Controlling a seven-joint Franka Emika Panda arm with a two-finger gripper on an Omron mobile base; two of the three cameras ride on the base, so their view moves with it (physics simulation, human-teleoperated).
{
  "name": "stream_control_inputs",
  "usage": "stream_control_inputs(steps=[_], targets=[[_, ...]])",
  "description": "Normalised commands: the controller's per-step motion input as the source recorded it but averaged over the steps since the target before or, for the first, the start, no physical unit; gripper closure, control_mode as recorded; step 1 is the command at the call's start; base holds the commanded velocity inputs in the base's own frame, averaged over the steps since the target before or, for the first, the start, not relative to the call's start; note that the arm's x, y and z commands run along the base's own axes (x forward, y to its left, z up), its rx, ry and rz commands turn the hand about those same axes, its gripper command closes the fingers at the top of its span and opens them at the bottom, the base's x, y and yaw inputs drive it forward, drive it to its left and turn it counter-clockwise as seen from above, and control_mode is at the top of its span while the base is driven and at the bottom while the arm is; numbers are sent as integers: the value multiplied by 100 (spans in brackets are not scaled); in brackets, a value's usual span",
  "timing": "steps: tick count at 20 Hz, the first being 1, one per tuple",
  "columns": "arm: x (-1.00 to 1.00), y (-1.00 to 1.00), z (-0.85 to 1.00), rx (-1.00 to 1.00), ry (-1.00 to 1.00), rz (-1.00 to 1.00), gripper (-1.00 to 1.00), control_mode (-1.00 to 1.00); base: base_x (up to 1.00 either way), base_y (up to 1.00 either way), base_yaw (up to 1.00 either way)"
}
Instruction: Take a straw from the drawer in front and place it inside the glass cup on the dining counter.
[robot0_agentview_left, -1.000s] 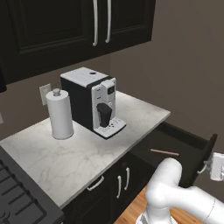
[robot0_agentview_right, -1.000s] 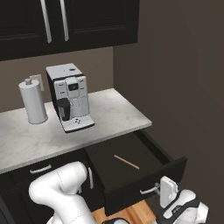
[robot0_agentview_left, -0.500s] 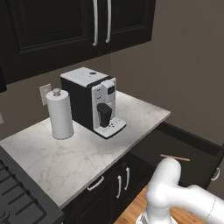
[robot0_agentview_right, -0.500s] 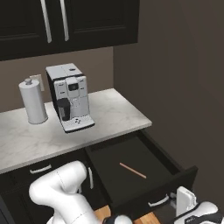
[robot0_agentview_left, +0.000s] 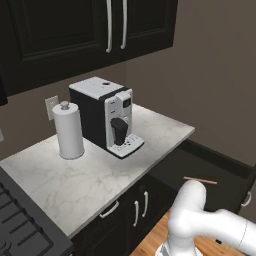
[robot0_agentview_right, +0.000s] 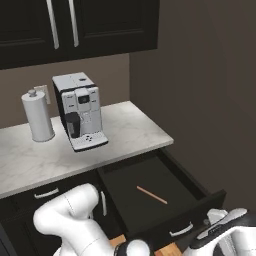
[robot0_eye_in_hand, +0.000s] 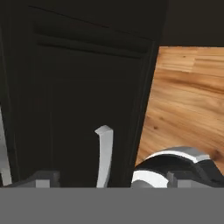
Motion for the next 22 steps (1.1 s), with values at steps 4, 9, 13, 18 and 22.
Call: stream_control_inputs(steps=[4, 9, 13, 18, 22], targets=[[-13, 39, 100, -60, 12, 0, -100, -100, 0, 0, 0], [-4, 87, 100, -64, 8, 2, -100, -100, 0, 0, 0], [0, 100, 100, -55, 6, 9, -100, -100, 0, 0, 0], [1, 97, 82, -37, 5, 15, -100, -100, 0, 0, 0], [21, 58, 41, -23, 24, 19, -100, -100, 0, 0, 0]])
